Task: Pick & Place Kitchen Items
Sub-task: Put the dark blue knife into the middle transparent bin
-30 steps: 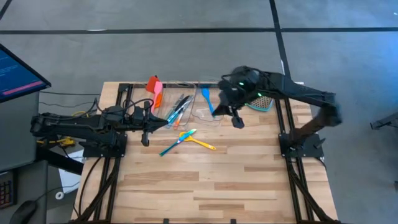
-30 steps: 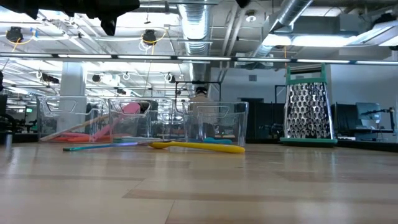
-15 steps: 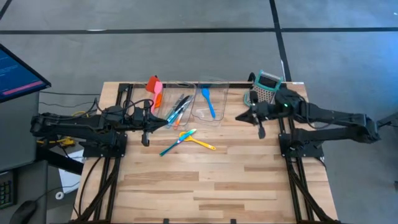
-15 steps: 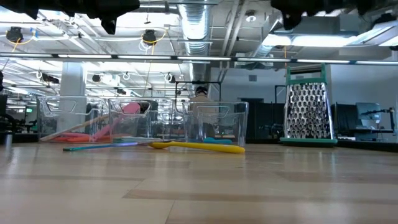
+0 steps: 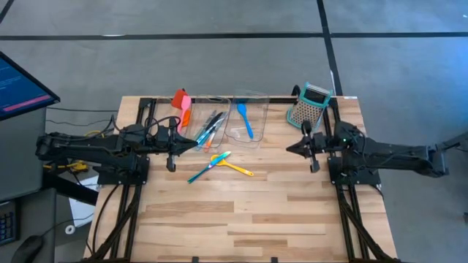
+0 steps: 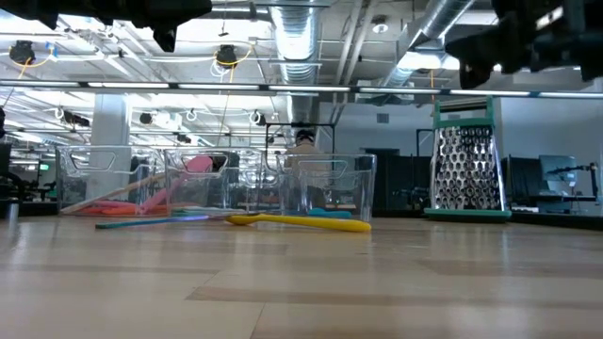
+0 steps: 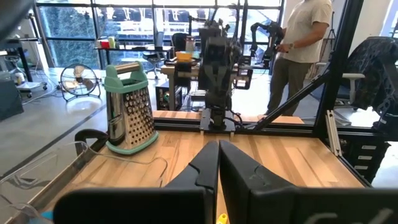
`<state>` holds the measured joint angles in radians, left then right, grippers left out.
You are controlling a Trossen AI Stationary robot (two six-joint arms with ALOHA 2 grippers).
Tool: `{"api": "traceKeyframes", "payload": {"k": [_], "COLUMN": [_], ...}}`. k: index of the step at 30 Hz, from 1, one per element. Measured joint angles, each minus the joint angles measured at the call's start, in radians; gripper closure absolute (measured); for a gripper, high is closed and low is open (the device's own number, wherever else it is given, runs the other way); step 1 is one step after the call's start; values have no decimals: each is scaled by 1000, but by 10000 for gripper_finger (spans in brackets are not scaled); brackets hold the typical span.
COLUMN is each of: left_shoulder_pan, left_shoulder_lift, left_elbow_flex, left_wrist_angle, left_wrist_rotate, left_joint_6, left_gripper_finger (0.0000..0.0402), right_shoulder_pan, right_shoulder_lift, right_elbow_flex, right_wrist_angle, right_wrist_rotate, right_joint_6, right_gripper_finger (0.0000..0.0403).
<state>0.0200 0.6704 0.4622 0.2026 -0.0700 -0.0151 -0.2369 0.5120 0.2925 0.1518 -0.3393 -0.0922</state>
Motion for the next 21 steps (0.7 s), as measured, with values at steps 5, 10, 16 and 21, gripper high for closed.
{"api": "traceKeyframes", "payload": {"k": [5,10,16,21], "left_shoulder_pan": [0,0,0,-1], "left_shoulder_lift": [0,0,0,-21], "left_elbow_flex": [0,0,0,27], "left_wrist_angle": [3,22,39,39], "left_wrist_rotate": [0,-6,-11,-137], "left_joint_6": [0,5,-61,-11], "left_gripper_finger": [399,399,399,399], "right_shoulder_pan": [0,1,1,-1], "right_shoulder_lift": [-10,0,16,18], "right_elbow_flex": [-149,-207,-207,-206], "right_wrist_angle": [177,217,204,204], "right_wrist_rotate": [0,0,0,1], "right_joint_6": [49,67,67,60], "right_gripper_finger": [399,397,397,397]}}
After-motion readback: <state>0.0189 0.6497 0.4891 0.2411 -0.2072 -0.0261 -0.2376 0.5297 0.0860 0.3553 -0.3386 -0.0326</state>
